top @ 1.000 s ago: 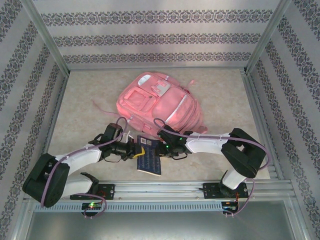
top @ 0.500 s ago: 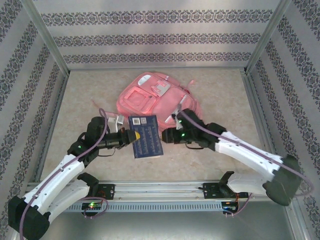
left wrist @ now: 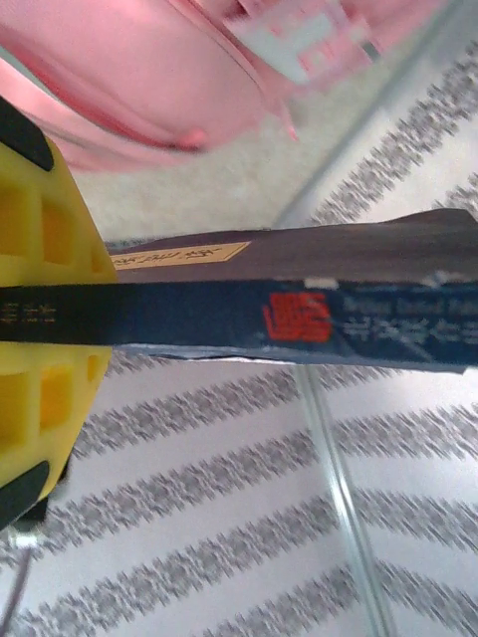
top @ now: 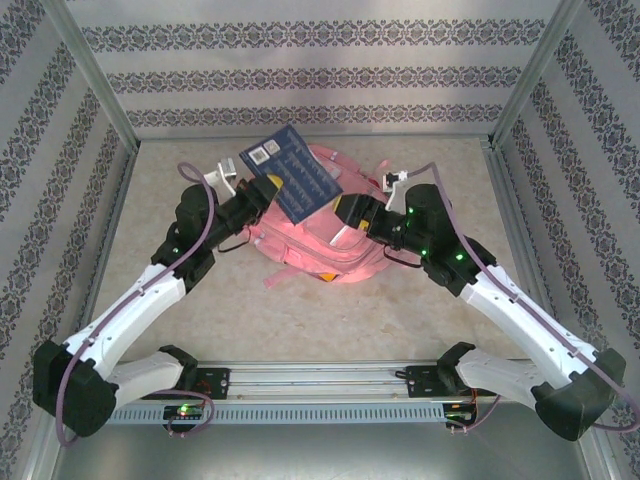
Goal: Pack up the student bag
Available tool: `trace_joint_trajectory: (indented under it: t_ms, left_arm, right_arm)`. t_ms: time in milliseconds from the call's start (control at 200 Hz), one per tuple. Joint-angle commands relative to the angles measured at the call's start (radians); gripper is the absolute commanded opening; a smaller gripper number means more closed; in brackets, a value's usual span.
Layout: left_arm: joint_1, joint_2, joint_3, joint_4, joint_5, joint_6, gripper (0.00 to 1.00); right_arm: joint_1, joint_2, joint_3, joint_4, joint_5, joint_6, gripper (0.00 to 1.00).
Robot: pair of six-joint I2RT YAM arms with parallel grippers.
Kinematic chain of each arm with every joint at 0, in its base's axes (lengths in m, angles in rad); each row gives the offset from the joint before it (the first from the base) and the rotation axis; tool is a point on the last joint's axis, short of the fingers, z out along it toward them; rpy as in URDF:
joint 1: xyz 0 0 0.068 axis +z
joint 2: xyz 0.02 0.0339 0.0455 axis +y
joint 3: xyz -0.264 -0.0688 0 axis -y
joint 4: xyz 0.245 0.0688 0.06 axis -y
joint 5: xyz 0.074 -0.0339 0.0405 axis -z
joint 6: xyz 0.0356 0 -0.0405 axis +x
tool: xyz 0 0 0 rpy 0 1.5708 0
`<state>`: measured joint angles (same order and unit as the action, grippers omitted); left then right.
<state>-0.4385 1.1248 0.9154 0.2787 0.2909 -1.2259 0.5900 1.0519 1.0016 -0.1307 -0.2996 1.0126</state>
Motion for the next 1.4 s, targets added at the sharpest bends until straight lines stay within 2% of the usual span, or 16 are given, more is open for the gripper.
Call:
trace_joint_trajectory:
  t_ms: [0, 130, 220, 455, 625, 894, 1174, 1214, 1324, 1394]
  left_arm:
    - [-0.002, 0.010, 0.076, 0.217, -0.083, -0.073, 0.00]
    - [-0.006, 0.059, 0.117, 0.278, -0.083, -0.114, 0.00]
    - [-0.018, 0.084, 0.139, 0.294, -0.078, -0.121, 0.00]
    - [-0.032, 0.105, 0.145, 0.319, -0.082, -0.138, 0.00]
    - [-0.042, 0.116, 0.140, 0.332, -0.079, -0.146, 0.00]
    - [-0.057, 0.144, 0.141, 0.333, -0.064, -0.156, 0.00]
    - [-0.072, 0.173, 0.136, 0.294, -0.033, -0.147, 0.00]
    - [-0.073, 0.177, 0.148, 0.255, -0.022, -0.130, 0.00]
    - [-0.071, 0.190, 0.179, 0.127, -0.002, -0.053, 0.36]
    - [-0.071, 0.217, 0.230, 0.015, 0.041, 0.031, 0.46]
  right_arm:
    - [-0.022, 0.023, 0.010, 0.228, -0.044, 0.190, 0.83]
    - [-0.020, 0.084, -0.022, 0.432, -0.036, 0.345, 0.83]
    - [-0.004, 0.134, -0.005, 0.534, -0.023, 0.383, 0.83]
    - [0.032, 0.231, 0.087, 0.571, 0.000, 0.332, 0.83]
    - [0.016, 0.281, 0.115, 0.602, 0.039, 0.328, 0.77]
    - [-0.028, 0.335, 0.129, 0.669, 0.074, 0.337, 0.54]
    - [-0.058, 0.336, 0.109, 0.675, 0.089, 0.322, 0.02]
    - [-0.068, 0.315, 0.093, 0.654, 0.097, 0.310, 0.00]
    - [-0.118, 0.231, 0.028, 0.562, 0.101, 0.261, 0.00]
    - [-0.157, 0.160, 0.002, 0.427, 0.084, 0.191, 0.00]
